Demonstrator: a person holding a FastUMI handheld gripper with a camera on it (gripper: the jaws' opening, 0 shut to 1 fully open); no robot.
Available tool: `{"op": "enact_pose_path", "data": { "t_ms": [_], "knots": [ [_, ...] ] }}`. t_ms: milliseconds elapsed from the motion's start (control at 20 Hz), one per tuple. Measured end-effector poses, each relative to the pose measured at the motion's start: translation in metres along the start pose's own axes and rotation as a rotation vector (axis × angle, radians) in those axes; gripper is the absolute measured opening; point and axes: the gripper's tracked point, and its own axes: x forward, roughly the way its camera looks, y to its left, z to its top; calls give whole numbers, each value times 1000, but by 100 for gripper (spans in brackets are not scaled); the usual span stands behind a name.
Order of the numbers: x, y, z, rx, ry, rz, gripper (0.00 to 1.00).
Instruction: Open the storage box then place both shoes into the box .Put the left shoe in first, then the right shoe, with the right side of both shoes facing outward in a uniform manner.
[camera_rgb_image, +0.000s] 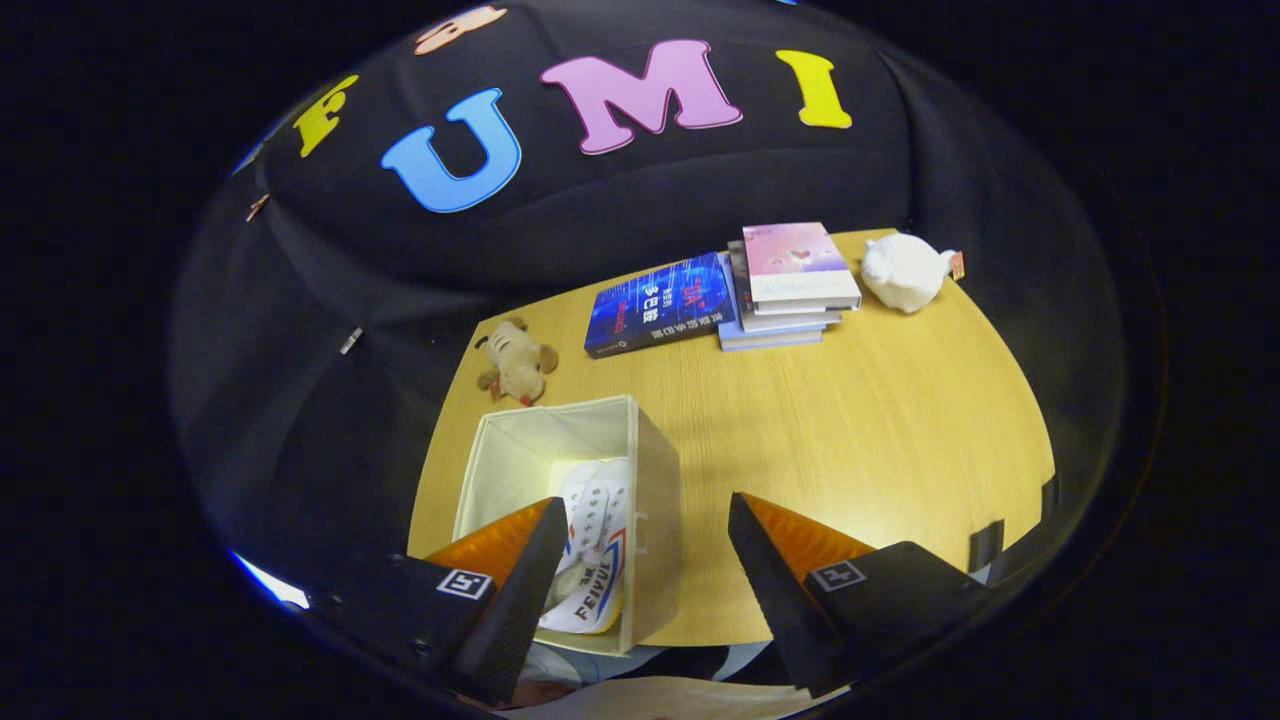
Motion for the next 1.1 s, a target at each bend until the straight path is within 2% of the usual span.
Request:
{"op": "enact_pose_path", "data": {
  "t_ms": [200,600,800,1000,1100],
  "knots": [
    [-22,-26,46,-116,-139,13,99],
    [-95,-61,168,-275,-582,33,98],
    [-151,-83,196,-352,-753,36,98],
    [-168,-97,192,-376,-832,41,98],
    [-169,-113,191,-391,-844,-13,98]
  ]
}}
